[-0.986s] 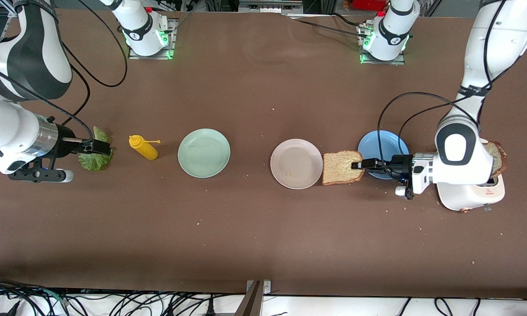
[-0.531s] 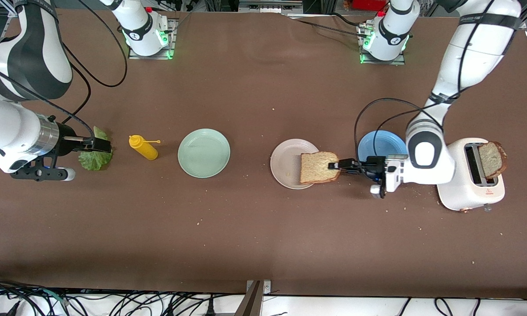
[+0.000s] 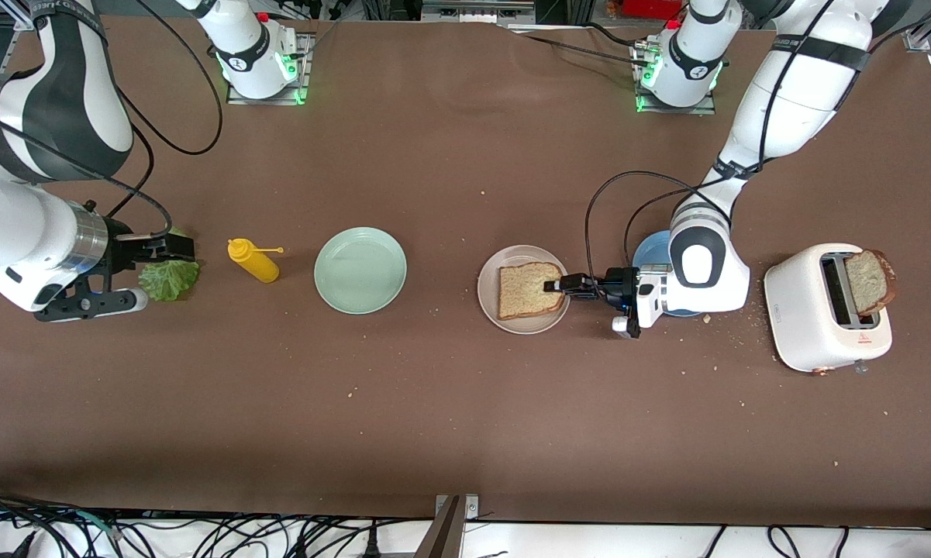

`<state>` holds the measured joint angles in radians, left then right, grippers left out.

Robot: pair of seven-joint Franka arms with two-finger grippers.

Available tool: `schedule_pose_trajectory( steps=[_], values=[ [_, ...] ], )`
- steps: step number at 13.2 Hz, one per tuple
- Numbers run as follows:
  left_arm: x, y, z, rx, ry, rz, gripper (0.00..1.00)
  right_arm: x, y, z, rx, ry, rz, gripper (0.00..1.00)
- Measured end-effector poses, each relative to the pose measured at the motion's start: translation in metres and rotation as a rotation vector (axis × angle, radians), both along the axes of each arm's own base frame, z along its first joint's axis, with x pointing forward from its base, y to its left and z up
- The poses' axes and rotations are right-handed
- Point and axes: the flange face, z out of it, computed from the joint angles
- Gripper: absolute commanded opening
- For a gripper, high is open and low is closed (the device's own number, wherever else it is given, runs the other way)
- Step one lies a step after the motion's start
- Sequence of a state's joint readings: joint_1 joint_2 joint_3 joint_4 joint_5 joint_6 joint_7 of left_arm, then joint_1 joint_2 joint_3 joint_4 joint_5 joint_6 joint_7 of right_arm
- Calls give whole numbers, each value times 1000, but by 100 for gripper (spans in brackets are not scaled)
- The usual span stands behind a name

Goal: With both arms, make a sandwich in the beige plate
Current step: 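Lay the bread on the beige plate while the right gripper reaches the mustard, then grasp the mustard bottle with the right gripper while the left gripper withdraws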

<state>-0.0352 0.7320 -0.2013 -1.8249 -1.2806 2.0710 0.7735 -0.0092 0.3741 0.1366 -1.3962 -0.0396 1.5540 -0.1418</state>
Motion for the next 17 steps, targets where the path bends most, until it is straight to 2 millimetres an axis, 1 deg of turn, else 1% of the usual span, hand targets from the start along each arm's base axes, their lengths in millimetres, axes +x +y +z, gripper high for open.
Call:
schedule_pose_trajectory(
  steps=[3,4,5,6,7,9,12,14,16,17],
  values=[
    [-1,5,-5,11,-13,4,100,-1,0,-5,60,15,224,99],
    [1,10,-8,48,-27,29,100,-2,2,-8,104,21,292,99],
    [2,14,-9,85,-44,53,100,-4,0,-14,156,31,351,99],
    [2,14,-7,113,-58,65,100,-5,-5,-23,218,39,415,99],
    [0,10,-2,126,-68,65,100,-6,-14,-34,288,37,486,99],
    [-2,1,9,139,-83,60,100,-9,-39,-60,397,18,613,99],
    [-5,1,17,150,-78,68,100,-16,-72,-97,544,-36,743,99],
    [-6,0,26,152,-60,82,100,-27,-94,-122,645,-72,770,99],
    [-7,-4,43,175,-51,69,100,-43,-114,-150,759,-121,798,99],
    [-7,-5,53,214,-48,43,100,-48,-122,-163,810,-150,818,99]
  ],
)
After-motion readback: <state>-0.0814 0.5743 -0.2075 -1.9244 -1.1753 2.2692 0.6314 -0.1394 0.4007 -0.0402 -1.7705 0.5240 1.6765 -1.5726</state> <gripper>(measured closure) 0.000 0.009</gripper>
